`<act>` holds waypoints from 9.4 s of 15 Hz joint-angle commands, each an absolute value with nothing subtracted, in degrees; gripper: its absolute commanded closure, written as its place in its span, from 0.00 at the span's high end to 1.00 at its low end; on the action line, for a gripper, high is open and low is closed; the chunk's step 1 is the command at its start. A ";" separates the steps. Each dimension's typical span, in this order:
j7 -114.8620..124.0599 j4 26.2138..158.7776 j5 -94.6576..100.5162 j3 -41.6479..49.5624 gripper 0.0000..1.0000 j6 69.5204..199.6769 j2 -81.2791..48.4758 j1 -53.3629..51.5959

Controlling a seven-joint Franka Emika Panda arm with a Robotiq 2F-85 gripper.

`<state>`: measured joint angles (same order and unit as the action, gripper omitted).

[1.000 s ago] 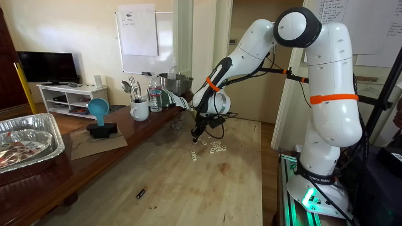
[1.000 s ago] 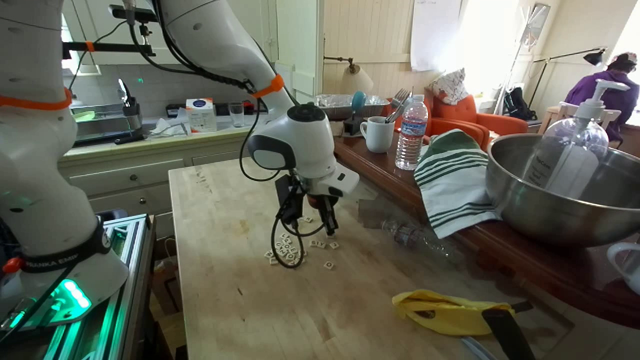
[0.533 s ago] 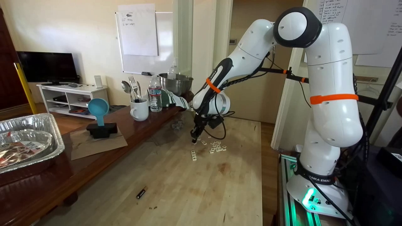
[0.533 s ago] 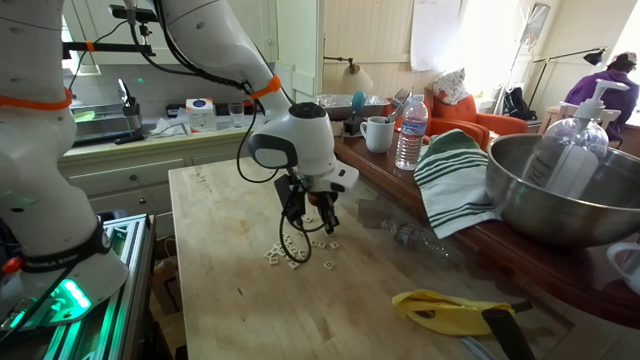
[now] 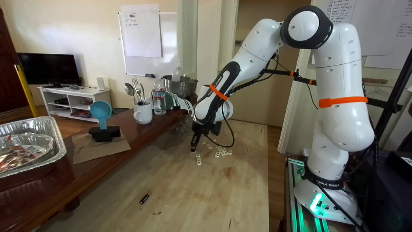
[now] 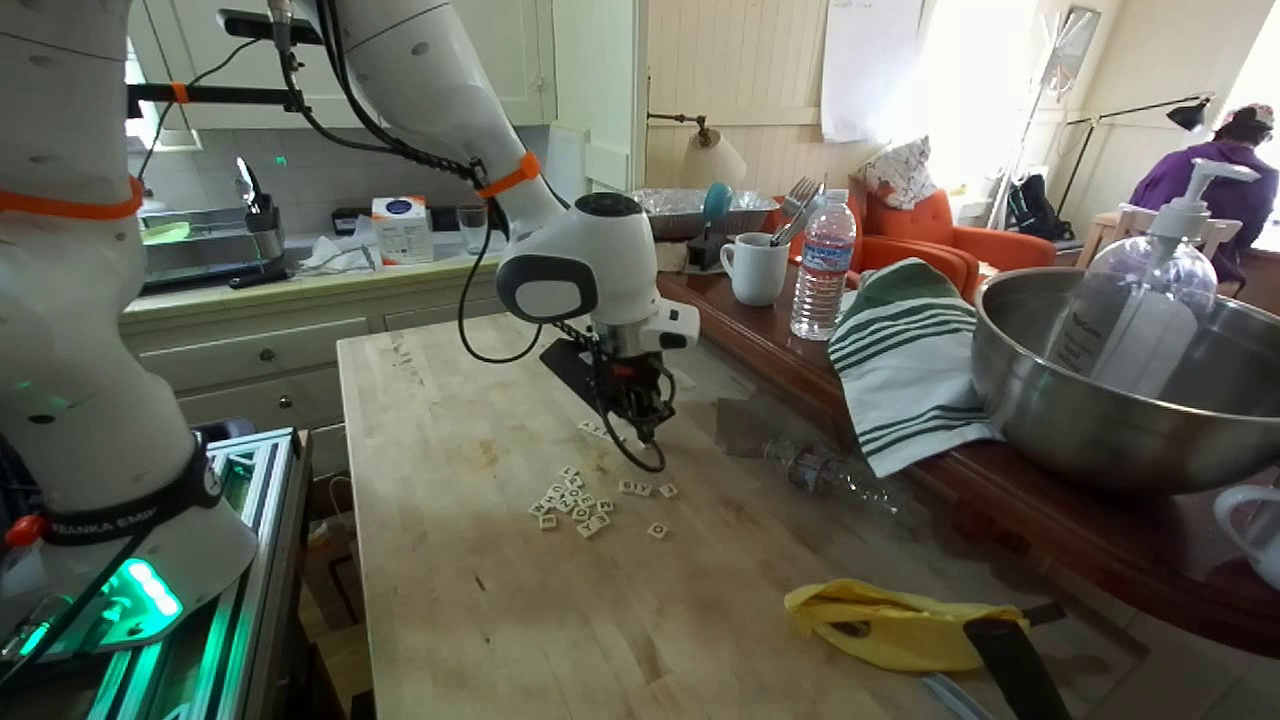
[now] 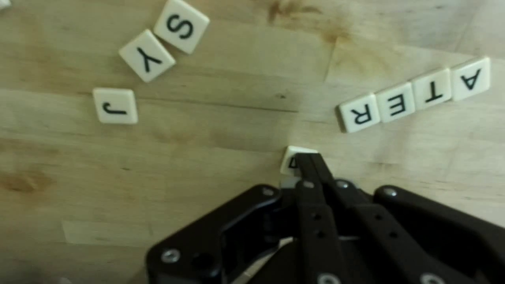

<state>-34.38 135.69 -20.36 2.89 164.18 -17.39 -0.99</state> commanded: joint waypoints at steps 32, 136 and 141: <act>-61.85 144.77 -1.19 -10.45 0.00 154.86 -11.55 3.17; -30.81 156.47 -17.46 -6.12 0.00 167.24 -5.08 -2.97; -27.42 154.73 -8.04 -4.73 0.00 166.42 -6.78 -2.53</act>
